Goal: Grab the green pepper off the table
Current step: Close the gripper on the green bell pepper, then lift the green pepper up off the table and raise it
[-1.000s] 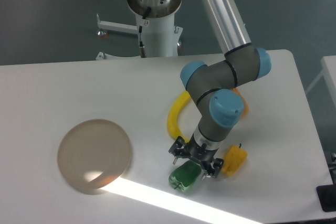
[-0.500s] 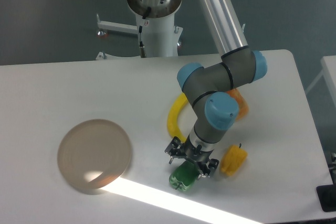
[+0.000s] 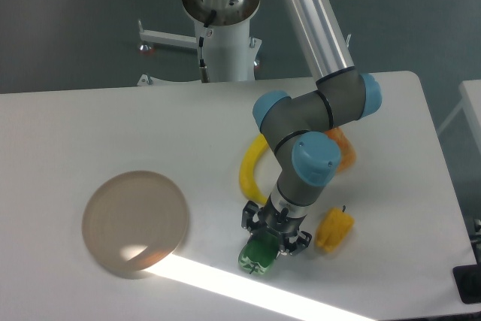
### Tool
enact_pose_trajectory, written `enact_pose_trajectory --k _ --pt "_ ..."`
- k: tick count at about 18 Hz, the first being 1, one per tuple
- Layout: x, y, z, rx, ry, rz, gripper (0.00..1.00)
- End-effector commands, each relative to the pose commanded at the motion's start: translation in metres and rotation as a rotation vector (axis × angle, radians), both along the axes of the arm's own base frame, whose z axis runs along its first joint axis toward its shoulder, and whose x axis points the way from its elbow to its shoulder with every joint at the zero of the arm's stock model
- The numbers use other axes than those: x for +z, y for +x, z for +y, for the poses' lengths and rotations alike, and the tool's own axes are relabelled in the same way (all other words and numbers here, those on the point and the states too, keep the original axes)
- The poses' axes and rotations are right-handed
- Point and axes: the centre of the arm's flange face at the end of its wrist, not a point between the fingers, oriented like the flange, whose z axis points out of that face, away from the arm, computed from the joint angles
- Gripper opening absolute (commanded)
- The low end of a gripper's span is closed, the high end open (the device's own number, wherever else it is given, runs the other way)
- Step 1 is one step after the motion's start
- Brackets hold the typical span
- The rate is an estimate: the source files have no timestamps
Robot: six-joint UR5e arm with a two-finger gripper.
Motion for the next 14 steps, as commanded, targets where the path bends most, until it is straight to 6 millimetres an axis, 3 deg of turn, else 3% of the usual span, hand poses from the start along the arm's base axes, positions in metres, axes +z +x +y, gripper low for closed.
enact_pose_trajectory --k 5,10,14 --pt "0.036 -0.013 -0.001 0.013 0.045 0.038 0.36" --pt "0.078 -0.052 -0.036 -0.038 0.085 0.111 0.36" --pt "0.091 -0.071 -0.059 -0.118 0.065 0.125 0.36"
